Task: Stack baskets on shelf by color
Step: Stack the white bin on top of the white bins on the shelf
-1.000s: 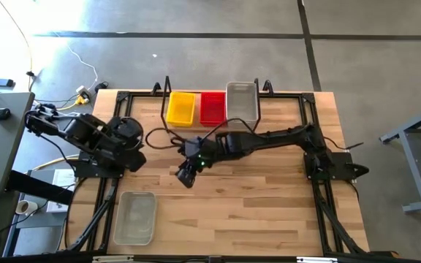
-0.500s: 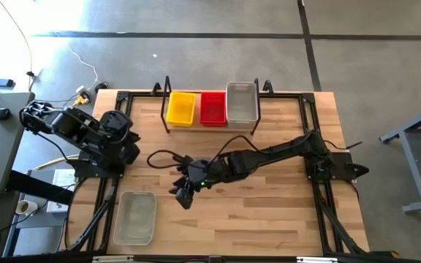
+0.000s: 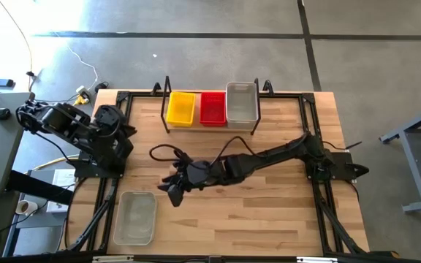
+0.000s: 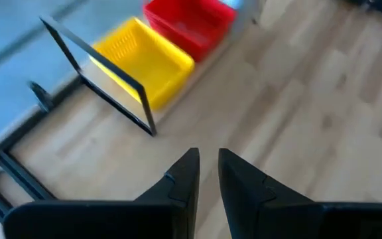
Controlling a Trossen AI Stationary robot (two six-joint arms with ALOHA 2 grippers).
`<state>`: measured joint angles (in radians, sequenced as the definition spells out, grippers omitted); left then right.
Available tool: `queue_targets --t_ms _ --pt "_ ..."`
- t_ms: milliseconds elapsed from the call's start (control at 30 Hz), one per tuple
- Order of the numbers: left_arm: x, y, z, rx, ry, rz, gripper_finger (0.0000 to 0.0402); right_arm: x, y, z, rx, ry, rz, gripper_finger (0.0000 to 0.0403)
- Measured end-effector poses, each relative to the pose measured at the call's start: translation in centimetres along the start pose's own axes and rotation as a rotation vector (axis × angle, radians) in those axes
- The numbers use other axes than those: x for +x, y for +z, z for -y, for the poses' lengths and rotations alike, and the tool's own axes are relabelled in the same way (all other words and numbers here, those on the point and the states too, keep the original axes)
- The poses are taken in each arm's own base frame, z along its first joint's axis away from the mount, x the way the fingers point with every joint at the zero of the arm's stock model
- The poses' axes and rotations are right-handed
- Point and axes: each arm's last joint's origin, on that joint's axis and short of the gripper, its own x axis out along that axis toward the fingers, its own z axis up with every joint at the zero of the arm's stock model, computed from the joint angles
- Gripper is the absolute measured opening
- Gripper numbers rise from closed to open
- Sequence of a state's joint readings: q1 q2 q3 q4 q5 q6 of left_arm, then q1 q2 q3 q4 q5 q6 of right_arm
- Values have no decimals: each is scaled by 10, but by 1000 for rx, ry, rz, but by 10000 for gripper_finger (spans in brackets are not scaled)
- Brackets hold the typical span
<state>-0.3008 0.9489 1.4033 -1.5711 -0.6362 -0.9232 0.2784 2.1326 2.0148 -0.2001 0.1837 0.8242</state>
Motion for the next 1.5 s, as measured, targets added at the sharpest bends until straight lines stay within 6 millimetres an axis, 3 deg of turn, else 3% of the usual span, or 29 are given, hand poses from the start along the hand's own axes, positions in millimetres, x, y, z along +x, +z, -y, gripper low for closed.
queue_targets --t_ms 367,533,867,1167,1500 --pt "0 -7 9 101 -198 -249 49 -16 13 7 -59 -114 -19 142" --pt "0 -13 13 126 -271 -337 68 -38 28 4 -88 -167 -10 142" --pt "38 -59 25 299 -209 -546 138 -68 44 0 -120 -230 -11 142" --pt "73 -98 44 366 -301 -633 143 -70 41 4 -141 -268 -57 142" --pt "102 -122 65 447 -342 -682 143 -71 41 5 -143 -286 -57 142"
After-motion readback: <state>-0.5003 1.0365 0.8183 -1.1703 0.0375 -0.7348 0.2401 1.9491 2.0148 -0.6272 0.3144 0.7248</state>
